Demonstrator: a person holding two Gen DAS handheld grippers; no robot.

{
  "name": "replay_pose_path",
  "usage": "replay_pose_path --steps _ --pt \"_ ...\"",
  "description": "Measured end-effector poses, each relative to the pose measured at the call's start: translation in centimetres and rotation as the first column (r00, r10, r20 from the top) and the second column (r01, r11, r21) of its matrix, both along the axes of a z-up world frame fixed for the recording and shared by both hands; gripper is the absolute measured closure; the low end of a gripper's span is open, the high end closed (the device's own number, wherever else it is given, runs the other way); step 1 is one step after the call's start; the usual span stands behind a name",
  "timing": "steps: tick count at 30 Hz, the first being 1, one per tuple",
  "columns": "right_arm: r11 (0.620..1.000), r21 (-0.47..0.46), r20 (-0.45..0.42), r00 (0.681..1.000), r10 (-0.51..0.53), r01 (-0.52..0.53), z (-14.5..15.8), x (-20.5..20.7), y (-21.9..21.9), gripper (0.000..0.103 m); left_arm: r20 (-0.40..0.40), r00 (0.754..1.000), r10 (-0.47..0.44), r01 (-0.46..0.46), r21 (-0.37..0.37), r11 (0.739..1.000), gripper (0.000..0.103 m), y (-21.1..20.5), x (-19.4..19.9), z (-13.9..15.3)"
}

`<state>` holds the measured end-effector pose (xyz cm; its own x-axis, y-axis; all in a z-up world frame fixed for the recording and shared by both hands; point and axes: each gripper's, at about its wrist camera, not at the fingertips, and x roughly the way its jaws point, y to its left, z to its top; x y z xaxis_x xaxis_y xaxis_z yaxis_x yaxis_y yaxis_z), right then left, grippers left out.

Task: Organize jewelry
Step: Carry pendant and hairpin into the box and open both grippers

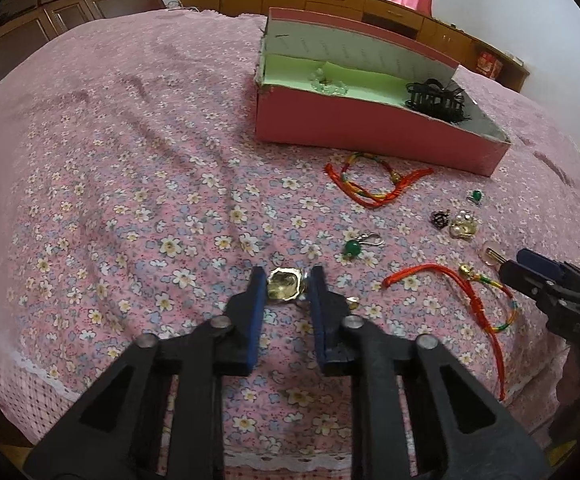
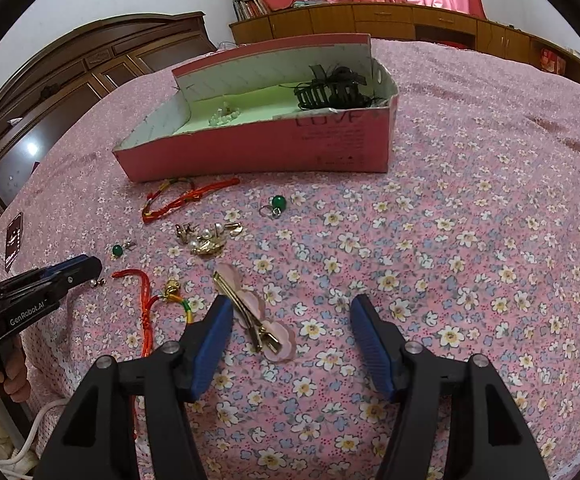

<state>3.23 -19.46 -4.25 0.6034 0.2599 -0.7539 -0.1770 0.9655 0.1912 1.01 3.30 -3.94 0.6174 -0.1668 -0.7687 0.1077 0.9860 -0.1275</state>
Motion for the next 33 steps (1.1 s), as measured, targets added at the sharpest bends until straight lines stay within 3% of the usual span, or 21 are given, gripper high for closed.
replay_pose_path --steps 7,10,33 --pt "0.999 0.026 0.019 0.999 0.029 -0.029 0.6 -0.4 0.0 0.073 0.017 1.000 -0.020 0.020 -0.006 1.000 0.094 -0.4 -0.4 1.2" --pt "0.999 0.028 0.027 0.999 0.029 -0.030 0.8 -0.6 -0.1 0.080 0.030 0.999 -0.028 0.028 -0.013 1.000 0.094 -0.5 -0.6 1.8" --pt "0.994 0.093 0.216 0.976 0.028 -0.050 5.7 -2.1 -1.0 0.082 0.185 0.982 -0.033 0.042 -0.046 0.998 0.094 -1.1 -0.9 7.8"
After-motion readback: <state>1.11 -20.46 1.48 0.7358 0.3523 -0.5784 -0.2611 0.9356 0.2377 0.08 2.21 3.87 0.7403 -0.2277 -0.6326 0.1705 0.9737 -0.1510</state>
